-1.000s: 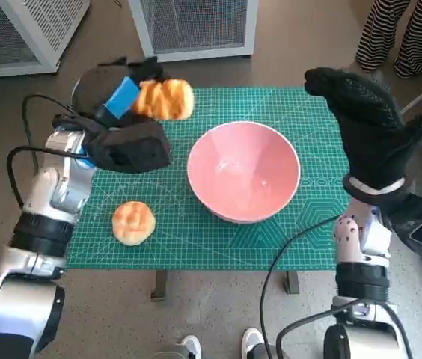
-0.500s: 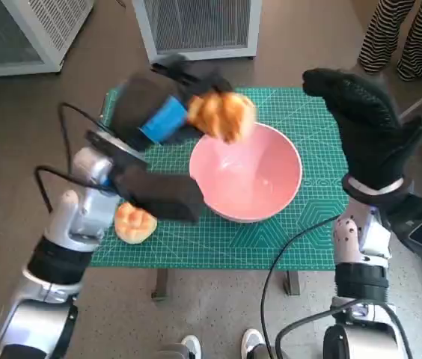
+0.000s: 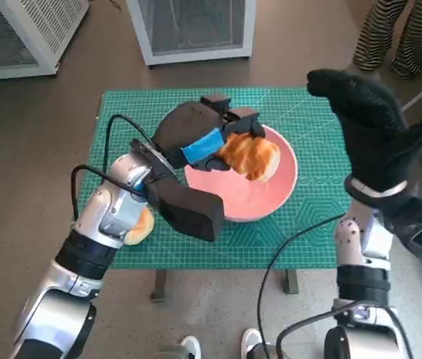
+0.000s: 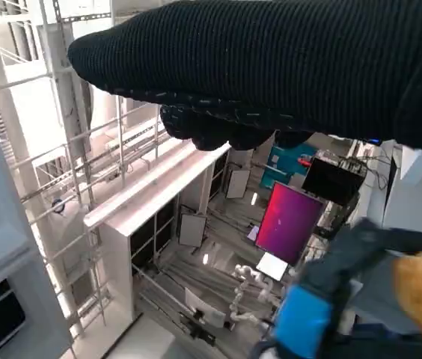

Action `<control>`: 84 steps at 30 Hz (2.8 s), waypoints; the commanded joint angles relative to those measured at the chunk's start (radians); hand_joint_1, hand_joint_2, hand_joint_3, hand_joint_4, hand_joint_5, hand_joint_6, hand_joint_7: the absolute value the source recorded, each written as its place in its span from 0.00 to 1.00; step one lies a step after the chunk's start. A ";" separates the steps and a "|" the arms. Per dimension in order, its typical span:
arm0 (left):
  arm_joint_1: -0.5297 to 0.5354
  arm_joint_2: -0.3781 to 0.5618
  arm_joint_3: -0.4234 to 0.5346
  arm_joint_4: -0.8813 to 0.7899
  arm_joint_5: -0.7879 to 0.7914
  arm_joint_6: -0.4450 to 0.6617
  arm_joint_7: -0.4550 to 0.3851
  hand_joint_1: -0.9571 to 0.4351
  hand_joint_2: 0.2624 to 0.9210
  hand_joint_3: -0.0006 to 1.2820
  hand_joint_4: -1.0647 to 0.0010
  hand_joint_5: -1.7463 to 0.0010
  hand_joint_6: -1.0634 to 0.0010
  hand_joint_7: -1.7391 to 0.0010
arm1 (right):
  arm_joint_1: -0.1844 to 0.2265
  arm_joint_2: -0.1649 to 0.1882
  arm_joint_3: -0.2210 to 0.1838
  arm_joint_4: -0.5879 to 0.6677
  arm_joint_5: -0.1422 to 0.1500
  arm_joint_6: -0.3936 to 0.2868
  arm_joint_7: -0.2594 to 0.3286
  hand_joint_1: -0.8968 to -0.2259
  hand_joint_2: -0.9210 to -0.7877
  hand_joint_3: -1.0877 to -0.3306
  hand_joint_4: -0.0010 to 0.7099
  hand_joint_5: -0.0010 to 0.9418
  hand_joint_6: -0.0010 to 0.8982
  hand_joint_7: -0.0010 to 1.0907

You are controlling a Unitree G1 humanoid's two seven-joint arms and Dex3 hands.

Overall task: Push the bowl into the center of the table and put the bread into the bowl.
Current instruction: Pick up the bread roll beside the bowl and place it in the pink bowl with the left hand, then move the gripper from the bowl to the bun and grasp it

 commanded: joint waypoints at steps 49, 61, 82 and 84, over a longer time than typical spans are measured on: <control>0.429 0.279 0.419 -0.965 -0.104 0.477 -0.454 0.58 0.77 0.00 0.91 0.99 0.75 0.91 | 0.042 0.000 0.029 -0.021 -0.040 0.004 -0.048 0.45 0.00 0.60 0.34 0.00 0.08 0.46; 0.603 0.384 0.481 -1.138 -0.016 0.779 -0.617 0.63 0.73 0.00 0.93 1.00 0.77 0.95 | 0.020 -0.004 0.017 0.015 -0.009 0.011 -0.019 0.44 0.00 0.60 0.34 0.00 0.08 0.45; 0.593 0.322 0.258 -0.914 0.055 0.829 -0.562 0.63 0.73 0.00 0.90 1.00 0.78 0.99 | -0.003 0.004 0.018 0.053 -0.004 0.017 0.004 0.45 0.00 0.60 0.34 0.00 0.08 0.46; 0.577 0.316 0.234 -0.878 0.064 0.839 -0.564 0.63 0.73 0.00 0.90 1.00 0.78 0.99 | -0.002 0.002 0.019 0.050 -0.005 0.020 0.004 0.45 0.00 0.60 0.34 0.00 0.08 0.46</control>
